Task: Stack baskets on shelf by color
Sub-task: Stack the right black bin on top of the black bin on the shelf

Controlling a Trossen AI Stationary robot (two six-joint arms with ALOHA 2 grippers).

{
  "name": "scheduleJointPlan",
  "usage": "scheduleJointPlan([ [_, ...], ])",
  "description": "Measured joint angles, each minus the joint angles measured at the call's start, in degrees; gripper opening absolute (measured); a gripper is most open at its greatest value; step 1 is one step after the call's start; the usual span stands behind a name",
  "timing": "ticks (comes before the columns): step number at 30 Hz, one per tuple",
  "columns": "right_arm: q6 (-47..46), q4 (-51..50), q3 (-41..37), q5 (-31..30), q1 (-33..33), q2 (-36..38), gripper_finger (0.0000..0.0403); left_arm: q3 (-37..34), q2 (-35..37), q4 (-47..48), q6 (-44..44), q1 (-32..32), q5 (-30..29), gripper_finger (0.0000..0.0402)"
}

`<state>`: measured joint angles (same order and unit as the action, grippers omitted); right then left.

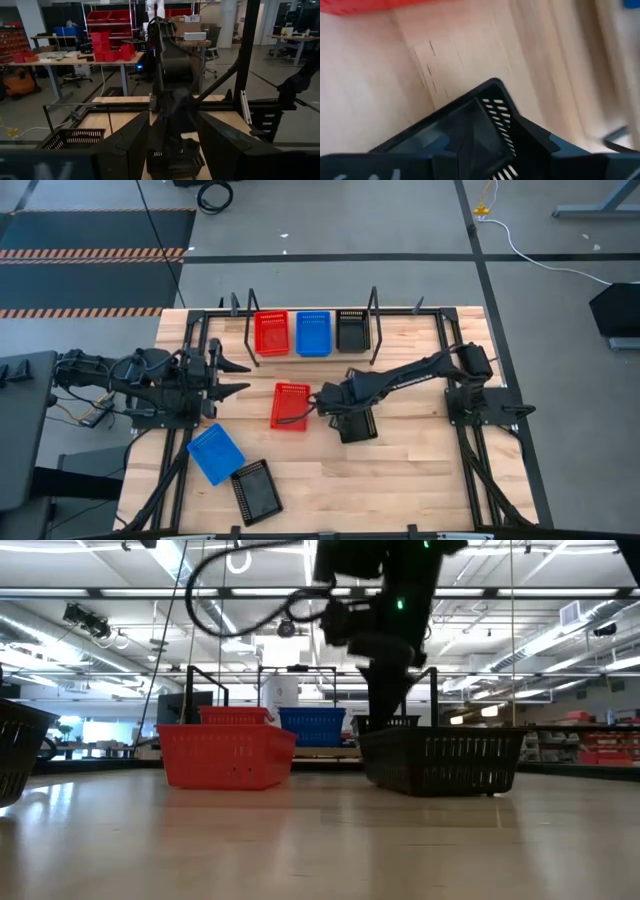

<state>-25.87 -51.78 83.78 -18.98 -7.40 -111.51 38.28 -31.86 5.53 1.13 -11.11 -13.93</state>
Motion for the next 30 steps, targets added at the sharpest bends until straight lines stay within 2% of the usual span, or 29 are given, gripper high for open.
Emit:
scheduleJointPlan([
  [3, -0.26, -6.21, 4.78, 1.72, -1.1, 0.0, 0.0134, 0.0, 0.0, -0.73, 0.92, 0.0, 0.0, 0.0172],
  [6, -1.93, -10.23, 8.17, 6.57, -3.32, 0.16, 0.0134, 0.0, 0.0, -1.12, 1.08, 0.0, 0.0, 0.0172],
  [11, -2.92, -13.26, 8.6, 11.7, -8.67, 0.16, 0.0138, 0.0, 0.0, -1.52, 1.52, 0.0, 0.0, 0.0172],
  [16, -5.71, -13.7, 6.15, 12.64, -12.92, 0.07, 0.0169, 0.0, 0.0, -1.97, 1.54, 0.0, 0.0, 0.0172],
  [24, -6.04, -6.43, 1.96, 9.83, -15.04, 0.07, 0.0245, 0.0, 0.0, -1.98, 1.48, 0.0, 0.0, 0.0172],
  [30, -7.12, -5.83, -1.82, 10.2, -15.01, 0.07, 0.0253, 0.0, 0.0, -1.95, 1.24, 0.0, 0.02, 0.0172],
])
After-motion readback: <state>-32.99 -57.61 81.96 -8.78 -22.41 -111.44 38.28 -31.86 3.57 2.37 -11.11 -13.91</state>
